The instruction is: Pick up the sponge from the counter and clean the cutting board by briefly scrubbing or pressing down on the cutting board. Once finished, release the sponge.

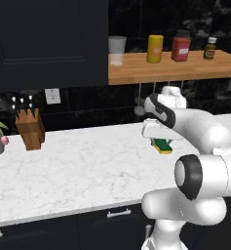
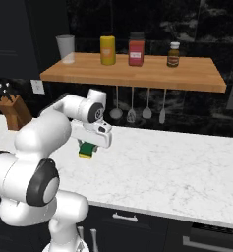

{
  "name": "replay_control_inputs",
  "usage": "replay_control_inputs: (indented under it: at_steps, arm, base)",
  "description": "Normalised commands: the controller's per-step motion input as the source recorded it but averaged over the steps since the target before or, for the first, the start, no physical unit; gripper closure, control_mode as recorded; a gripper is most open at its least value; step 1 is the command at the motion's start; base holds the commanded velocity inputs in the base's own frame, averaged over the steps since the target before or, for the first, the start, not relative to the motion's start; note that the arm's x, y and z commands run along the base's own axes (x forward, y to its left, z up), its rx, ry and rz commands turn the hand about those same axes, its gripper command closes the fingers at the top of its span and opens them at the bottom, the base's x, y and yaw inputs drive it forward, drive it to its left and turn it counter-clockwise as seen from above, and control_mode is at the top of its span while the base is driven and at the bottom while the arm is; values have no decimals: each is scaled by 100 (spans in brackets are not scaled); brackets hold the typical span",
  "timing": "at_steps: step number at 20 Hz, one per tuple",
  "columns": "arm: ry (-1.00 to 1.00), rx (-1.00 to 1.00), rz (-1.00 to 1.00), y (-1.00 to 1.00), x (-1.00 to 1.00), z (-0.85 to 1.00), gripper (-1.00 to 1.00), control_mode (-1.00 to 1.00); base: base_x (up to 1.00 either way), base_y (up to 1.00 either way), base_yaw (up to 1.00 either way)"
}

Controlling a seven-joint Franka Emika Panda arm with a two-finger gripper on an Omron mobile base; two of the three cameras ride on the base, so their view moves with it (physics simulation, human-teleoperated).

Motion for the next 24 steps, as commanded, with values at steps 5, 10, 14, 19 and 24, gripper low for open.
replay_control_inputs:
  at_steps: [5,10,14,19,24]
  arm:
    - [0,1,-1,-9,-91,6,100,-100]
    - [0,0,-3,-6,-97,20,100,-100]
    - [0,0,-4,-2,-77,54,100,-100]
    - [0,0,-4,-4,-67,62,100,-100]
    - [0,0,-4,-11,-62,51,100,-100]
  base:
    - [0,0,0]
    - [0,0,0]
    - [0,0,0]
    - [0,0,0]
    - [0,0,0]
